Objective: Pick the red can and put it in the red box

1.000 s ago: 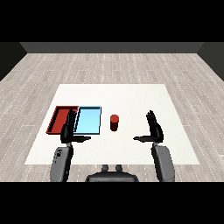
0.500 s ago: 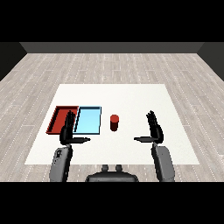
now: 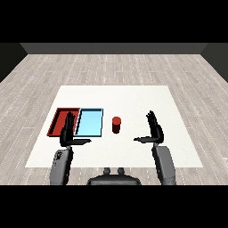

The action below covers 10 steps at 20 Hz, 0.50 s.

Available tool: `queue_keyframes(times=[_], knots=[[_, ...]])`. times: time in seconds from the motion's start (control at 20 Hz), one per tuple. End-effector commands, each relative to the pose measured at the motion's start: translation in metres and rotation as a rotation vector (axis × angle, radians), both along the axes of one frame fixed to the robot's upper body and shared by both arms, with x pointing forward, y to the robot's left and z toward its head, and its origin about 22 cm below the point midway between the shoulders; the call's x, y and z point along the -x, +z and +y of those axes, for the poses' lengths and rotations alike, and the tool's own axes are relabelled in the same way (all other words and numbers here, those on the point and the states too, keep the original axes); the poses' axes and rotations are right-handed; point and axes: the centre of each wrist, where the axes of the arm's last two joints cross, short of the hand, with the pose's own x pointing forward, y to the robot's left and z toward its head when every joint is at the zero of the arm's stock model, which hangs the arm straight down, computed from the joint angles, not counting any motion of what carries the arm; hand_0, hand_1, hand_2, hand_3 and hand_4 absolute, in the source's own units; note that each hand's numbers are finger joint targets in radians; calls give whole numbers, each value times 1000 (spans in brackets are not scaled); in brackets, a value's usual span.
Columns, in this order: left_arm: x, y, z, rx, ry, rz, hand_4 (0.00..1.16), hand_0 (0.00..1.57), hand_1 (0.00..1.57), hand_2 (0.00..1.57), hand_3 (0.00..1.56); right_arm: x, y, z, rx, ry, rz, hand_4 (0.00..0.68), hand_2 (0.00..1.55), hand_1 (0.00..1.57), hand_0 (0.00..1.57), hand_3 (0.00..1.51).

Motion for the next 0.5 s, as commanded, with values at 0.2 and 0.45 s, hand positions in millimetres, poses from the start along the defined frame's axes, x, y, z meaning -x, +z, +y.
queue_keyframes(times=[0.2, 0.45], knots=[[6, 8, -5, 11, -18, 7, 0, 0, 0, 0, 0, -20, 17, 24, -51, 10, 41, 0, 0, 0, 0, 0], [-1, 3, 1, 24, 12, 19, 0, 0, 0, 0, 0, -40, -10, 44, -85, 51, 81, 0, 0, 0, 0, 0]])
